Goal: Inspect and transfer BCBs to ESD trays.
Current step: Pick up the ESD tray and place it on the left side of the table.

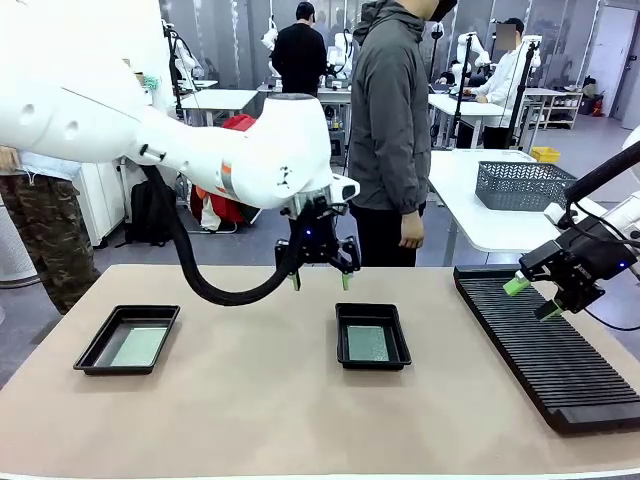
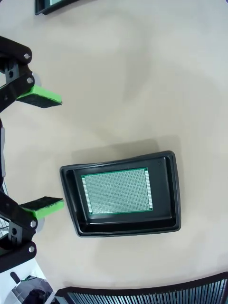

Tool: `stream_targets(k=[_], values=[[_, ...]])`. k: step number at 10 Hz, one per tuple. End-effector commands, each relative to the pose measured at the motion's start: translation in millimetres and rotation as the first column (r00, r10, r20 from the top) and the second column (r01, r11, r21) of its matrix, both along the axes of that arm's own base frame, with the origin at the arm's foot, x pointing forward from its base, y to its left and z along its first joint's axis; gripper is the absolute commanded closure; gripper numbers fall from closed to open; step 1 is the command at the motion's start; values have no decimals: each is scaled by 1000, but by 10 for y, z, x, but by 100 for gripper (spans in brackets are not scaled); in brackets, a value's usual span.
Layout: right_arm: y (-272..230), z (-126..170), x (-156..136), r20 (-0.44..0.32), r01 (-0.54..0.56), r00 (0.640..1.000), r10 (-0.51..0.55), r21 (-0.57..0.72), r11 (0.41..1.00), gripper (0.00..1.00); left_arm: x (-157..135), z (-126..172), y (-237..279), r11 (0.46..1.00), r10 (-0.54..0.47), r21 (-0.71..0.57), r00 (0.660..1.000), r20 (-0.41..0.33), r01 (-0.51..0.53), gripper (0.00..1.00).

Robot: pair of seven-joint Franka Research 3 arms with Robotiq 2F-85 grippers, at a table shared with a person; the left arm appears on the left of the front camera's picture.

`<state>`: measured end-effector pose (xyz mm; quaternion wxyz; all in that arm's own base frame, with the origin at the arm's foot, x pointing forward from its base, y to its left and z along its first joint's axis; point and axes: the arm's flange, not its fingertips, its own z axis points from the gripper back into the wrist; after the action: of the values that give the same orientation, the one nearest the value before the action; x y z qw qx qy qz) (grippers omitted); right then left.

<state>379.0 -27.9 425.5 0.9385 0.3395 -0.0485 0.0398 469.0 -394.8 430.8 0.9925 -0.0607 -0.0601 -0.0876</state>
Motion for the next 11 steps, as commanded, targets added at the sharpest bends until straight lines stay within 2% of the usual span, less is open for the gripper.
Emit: stream_targets(k=[1, 5, 8, 11], values=[[3, 18, -4, -1, 21, 1000, -21, 5, 1000, 0, 86, -136, -159, 1000, 7, 30, 999, 40, -8, 0], [3, 18, -4, -1, 21, 1000, -21, 5, 1000, 0, 189, -594, -293, 999, -22, 40, 999, 25, 21, 0], [3, 18, -4, -1, 21, 1000, -21, 5, 1000, 0, 271, -893, -335, 997, -45, 58, 998, 42, 42, 0], [3, 18, -4, -1, 21, 1000, -21, 5, 1000, 0, 347, -1040, -373, 997, 10, 72, 998, 60, -14, 0]])
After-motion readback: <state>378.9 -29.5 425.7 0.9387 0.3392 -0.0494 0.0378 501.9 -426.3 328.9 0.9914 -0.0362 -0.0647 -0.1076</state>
